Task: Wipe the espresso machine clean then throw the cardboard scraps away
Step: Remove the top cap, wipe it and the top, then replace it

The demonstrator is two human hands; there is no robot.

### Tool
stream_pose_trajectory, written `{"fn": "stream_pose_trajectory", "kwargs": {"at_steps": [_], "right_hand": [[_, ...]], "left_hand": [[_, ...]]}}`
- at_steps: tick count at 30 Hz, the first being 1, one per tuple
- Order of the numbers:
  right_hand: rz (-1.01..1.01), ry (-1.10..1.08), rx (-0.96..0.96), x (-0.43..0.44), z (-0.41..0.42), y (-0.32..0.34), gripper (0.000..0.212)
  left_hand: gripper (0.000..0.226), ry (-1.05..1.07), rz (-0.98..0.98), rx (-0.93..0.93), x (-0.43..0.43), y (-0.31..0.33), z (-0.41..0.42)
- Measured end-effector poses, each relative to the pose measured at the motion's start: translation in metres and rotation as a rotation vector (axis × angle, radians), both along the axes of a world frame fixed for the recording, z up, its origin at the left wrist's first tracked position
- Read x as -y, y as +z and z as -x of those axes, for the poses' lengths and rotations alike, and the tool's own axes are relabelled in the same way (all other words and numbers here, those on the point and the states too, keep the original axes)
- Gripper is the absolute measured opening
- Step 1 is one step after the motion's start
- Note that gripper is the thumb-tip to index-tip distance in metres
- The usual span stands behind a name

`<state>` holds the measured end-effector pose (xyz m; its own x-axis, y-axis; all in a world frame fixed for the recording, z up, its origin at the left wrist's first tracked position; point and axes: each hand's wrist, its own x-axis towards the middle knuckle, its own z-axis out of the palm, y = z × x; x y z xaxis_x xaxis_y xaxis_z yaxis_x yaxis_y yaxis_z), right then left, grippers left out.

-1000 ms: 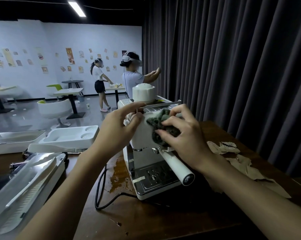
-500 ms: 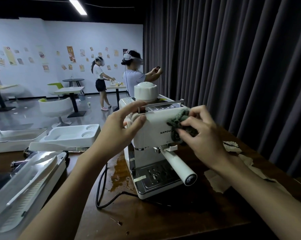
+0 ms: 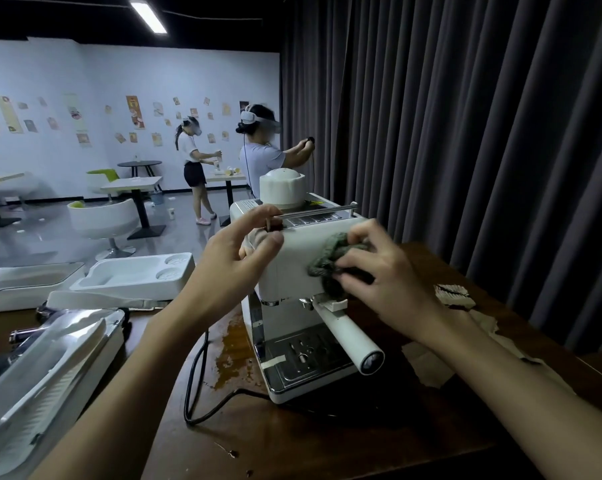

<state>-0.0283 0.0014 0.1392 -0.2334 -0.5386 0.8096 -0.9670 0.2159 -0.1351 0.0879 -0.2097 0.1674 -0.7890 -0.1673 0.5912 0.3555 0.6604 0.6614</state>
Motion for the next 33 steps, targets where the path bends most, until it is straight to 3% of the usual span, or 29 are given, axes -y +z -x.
{"fn": "stream_pose_trajectory", "kwargs": {"at_steps": [6, 15, 20, 24, 26, 29, 33], "right_hand": [[0.192, -0.154, 0.086, -0.015, 0.011, -0.007, 0.010], [-0.030, -0.017, -0.120, 0.009, -0.012, 0.000, 0.012], [0.182, -0.108, 0.057, -0.010, 0.003, 0.001, 0.017], [0.227, -0.123, 0.218, -0.017, 0.007, 0.003, 0.021], [0.242, -0.113, 0.288, -0.016, 0.009, 0.002, 0.023], [0.303, -0.051, 0.443, -0.016, 0.010, 0.001, 0.027], [0.338, -0.004, 0.512, -0.013, 0.005, 0.002, 0.026]], "left_hand": [[0.052, 0.022, 0.035, 0.001, 0.007, -0.006, 0.004], [0.050, -0.059, 0.014, -0.004, 0.010, -0.005, 0.005], [0.062, -0.071, 0.027, 0.012, 0.016, -0.001, 0.002], [0.054, 0.032, -0.005, 0.016, 0.006, -0.009, -0.003], [0.062, 0.082, -0.018, 0.052, 0.000, -0.016, -0.007], [0.076, 0.038, -0.101, 0.037, -0.003, -0.022, -0.009], [0.073, -0.115, -0.271, -0.001, 0.003, -0.021, -0.011]]}}
